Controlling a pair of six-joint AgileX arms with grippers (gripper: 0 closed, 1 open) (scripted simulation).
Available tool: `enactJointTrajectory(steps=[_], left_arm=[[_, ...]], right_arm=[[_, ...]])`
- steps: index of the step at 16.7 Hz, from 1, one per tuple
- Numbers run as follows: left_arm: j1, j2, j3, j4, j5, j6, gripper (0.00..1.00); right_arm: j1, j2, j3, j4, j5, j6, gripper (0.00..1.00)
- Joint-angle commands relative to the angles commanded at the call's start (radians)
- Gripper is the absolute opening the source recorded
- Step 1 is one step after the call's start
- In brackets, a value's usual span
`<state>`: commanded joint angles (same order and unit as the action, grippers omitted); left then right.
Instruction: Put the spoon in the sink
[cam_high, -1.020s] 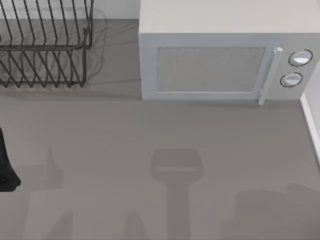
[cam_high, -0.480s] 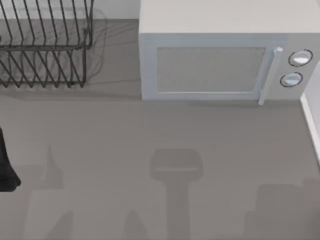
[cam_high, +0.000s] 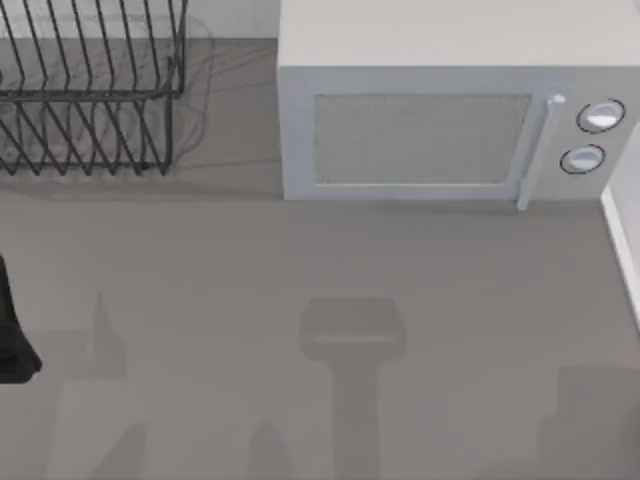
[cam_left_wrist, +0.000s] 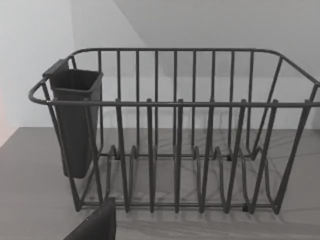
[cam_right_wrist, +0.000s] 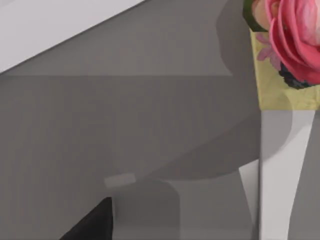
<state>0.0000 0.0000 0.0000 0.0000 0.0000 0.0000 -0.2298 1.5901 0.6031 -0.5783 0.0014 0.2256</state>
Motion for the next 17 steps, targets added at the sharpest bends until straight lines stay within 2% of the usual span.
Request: enactJointTrajectory(steps=[3, 16, 17], left_arm=[[0.0, 0.0, 0.0, 0.0, 0.0, 0.0, 1.0], [0.0, 0.0, 0.0, 0.0, 0.0, 0.0, 1.0], [0.0, 0.0, 0.0, 0.0, 0.0, 0.0, 1.0]], right_arm=[[0.0, 0.0, 0.0, 0.0, 0.0, 0.0, 1.0], [0.0, 0.0, 0.0, 0.0, 0.0, 0.0, 0.02], [0.0, 0.0, 0.0, 0.0, 0.0, 0.0, 0.0]])
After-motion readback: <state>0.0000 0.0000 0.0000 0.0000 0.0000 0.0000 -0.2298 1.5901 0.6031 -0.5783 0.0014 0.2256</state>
